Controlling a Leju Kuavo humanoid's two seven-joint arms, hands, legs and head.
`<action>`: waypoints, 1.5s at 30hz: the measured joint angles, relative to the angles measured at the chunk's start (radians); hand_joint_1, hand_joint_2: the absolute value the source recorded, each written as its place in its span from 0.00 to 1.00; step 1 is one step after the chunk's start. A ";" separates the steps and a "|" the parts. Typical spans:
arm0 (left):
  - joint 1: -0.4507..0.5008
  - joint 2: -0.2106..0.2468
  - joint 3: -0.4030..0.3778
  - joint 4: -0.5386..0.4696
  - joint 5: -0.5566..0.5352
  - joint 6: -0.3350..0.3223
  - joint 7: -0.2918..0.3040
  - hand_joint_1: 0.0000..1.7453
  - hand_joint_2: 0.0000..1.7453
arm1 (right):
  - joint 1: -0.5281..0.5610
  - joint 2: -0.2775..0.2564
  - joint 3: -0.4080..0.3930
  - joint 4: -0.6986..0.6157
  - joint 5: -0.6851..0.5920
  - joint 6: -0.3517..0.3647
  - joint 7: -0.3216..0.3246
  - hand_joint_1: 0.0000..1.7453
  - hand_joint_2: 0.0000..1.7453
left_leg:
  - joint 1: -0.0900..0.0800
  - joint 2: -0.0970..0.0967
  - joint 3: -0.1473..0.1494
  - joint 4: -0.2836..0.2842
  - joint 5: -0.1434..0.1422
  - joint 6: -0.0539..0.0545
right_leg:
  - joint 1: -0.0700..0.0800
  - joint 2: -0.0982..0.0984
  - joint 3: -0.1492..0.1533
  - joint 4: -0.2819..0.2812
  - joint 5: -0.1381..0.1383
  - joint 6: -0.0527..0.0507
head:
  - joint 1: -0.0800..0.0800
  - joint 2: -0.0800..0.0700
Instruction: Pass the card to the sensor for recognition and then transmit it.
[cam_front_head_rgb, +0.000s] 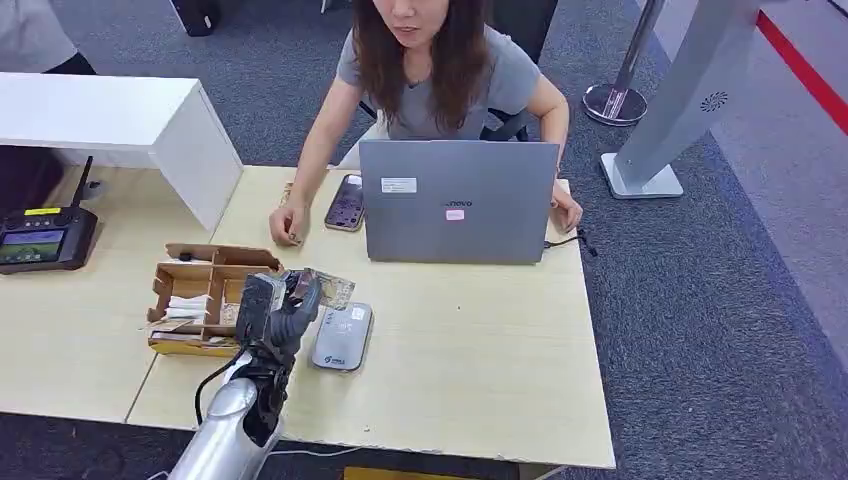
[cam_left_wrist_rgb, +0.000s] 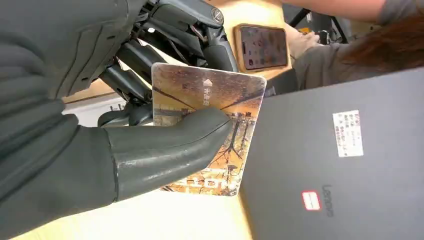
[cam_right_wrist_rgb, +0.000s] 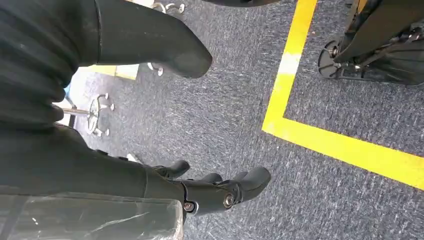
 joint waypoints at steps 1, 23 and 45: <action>0.001 0.000 0.000 0.000 0.001 0.000 0.000 1.00 1.00 | 0.000 0.000 0.000 0.000 0.000 0.000 0.000 0.00 1.00 | 0.000 0.000 0.000 0.000 0.000 0.000 | 0.000 0.000 0.000 0.000 0.000 0.000 | 0.000 0.000; 0.007 -0.001 0.000 0.058 0.016 0.014 0.009 1.00 1.00 | 0.002 0.000 0.002 0.000 0.000 -0.002 0.007 0.00 1.00 | 0.000 0.000 0.000 0.000 0.000 0.000 | 0.000 0.000 0.000 0.000 0.000 0.000 | 0.000 0.000; 0.018 -0.001 0.000 0.058 0.024 0.021 0.011 1.00 1.00 | 0.010 0.000 0.003 0.000 0.000 -0.003 0.007 0.00 1.00 | 0.000 0.000 0.000 0.000 0.000 0.000 | 0.000 0.000 0.000 0.000 0.000 0.000 | 0.000 0.000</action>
